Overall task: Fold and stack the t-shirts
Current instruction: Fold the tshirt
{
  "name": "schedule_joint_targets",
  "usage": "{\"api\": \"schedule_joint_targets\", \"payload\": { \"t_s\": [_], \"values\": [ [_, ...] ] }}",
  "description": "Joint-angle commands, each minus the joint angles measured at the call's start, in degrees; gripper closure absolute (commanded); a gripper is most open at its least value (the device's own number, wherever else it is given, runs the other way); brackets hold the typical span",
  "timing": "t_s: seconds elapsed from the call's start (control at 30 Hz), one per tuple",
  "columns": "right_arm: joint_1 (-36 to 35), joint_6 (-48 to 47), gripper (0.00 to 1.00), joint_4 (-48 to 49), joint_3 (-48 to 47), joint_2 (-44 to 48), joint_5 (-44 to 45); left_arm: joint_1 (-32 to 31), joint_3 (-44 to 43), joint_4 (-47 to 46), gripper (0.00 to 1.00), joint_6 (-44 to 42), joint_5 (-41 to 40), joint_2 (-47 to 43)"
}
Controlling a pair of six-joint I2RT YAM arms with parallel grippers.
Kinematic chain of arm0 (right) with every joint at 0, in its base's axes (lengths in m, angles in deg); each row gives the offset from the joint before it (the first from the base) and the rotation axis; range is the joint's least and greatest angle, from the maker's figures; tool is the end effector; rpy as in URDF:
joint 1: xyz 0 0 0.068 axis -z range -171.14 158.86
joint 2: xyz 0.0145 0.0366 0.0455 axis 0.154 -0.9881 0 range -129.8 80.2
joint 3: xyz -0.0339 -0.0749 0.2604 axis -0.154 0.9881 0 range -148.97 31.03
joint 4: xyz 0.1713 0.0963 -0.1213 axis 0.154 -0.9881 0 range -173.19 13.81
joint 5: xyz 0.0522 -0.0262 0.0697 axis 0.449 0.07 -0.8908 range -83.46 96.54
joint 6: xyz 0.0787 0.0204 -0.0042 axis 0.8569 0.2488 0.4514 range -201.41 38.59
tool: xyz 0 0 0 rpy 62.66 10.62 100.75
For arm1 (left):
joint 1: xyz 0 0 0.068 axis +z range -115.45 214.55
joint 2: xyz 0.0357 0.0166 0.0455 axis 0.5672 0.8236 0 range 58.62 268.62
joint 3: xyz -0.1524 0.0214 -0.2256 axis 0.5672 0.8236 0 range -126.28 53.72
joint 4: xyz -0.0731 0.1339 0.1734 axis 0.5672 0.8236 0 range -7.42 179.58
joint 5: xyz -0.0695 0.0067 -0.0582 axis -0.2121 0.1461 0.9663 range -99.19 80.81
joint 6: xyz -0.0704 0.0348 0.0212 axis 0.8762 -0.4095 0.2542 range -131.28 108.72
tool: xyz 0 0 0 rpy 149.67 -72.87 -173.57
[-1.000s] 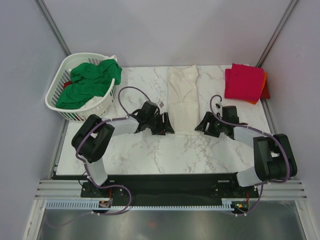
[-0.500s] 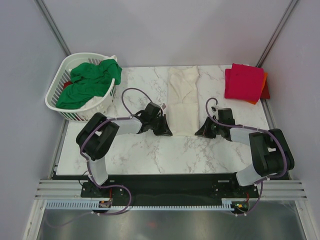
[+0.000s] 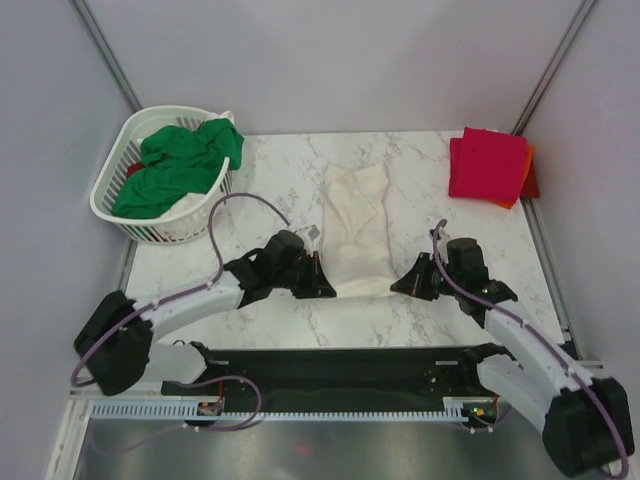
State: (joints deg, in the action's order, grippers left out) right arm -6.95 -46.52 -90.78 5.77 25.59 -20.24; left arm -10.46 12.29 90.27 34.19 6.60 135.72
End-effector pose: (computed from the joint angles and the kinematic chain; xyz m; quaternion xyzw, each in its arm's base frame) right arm 0.1644 0.0796 0.1821 0.0590 0.8979 0.3555 0.2527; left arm 0.1784 -0.2056 0.1988 0.0507 0.9098 -0.3673 0.1865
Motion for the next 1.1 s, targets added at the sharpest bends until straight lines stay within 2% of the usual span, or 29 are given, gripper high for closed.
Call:
{"api": "schedule_joint_targets", "payload": {
  "t_s": [0.0,0.17,0.33,0.47,0.6,0.87,1.07],
  "values": [
    [-0.88,4.56,1.00,-12.81,-0.40,11.67,3.14,-3.14,1.97,8.91,0.98,7.33,-5.15,-9.22],
    [-1.24,6.24,1.00,-20.90,-7.16,17.69,2.00,-5.35,-0.23,16.92,0.98,10.16,-8.23,-20.40],
    [-1.15,3.96,1.00,-22.50,-18.23,12.52,4.63,-5.26,-9.18,23.33,0.98,7.36,-12.00,-20.95],
    [-1.15,1.41,1.00,-21.71,-25.80,3.57,6.39,-4.39,-20.93,30.27,0.97,2.62,-14.91,-14.20],
    [-1.24,-0.35,1.00,-19.78,-31.51,-3.56,7.10,-1.40,-27.54,32.04,0.96,-1.08,-14.30,-8.13],
    [-1.15,-1.41,1.00,-13.99,-37.49,-17.43,9.38,8.88,-36.52,32.13,0.96,-7.84,-7.63,4.01],
    [-1.15,-2.28,1.00,-11.16,-42.33,-27.90,10.96,13.37,-46.26,32.22,0.96,-11.63,-4.02,14.63]
  ]
}}
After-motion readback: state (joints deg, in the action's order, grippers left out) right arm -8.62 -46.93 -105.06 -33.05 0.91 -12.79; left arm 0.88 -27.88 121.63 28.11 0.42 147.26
